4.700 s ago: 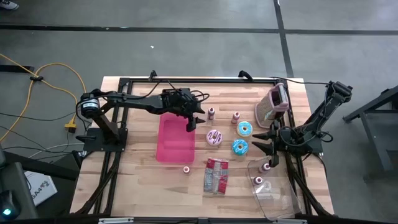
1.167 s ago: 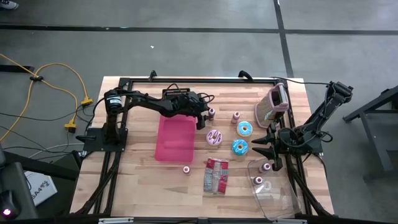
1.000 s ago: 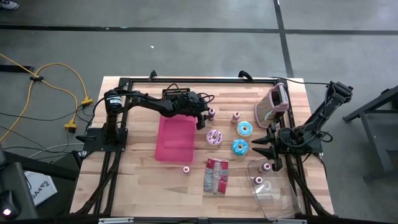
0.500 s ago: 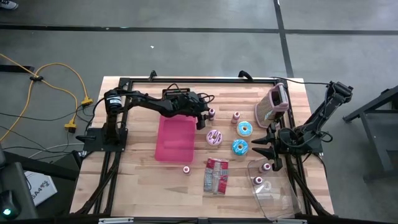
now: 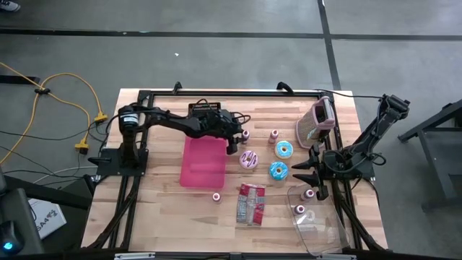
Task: Pick & Place Food Item
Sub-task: Put the red food coloring bottle into the transparent bin
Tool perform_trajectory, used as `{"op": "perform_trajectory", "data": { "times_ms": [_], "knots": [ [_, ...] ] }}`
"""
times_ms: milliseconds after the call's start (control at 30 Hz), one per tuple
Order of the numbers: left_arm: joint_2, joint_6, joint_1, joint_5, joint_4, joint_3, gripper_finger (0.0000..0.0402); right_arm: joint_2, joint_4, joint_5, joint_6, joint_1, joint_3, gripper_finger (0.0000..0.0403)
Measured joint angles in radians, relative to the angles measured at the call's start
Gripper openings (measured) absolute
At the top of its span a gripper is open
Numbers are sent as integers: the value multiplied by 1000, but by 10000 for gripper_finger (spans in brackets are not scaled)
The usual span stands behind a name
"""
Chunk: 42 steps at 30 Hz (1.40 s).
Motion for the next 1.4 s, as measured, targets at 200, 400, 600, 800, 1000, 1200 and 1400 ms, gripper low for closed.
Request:
{"op": "perform_trajectory", "data": {
  "times_ms": [200,400,600,800,1000,1200,1400],
  "knots": [
    [-59,8,-21,0,-42,0,153,3,-147,7,-47,0,117,120],
    [-100,9,-53,1,-59,0,153,54,-381,48,-36,-23,277,120],
    [-149,0,-105,3,-101,0,153,137,-652,-39,73,-130,443,120],
    [-186,-3,-168,3,-136,1,153,262,-809,-210,121,-281,580,120],
    [-192,-16,-214,2,-144,1,153,394,-974,-333,150,-415,713,120],
    [-192,-21,-258,0,-156,1,153,524,-1063,-462,155,-504,801,120],
    [-204,-17,-306,-43,-159,1,153,596,-1042,-445,76,-517,811,120]
  ]
}}
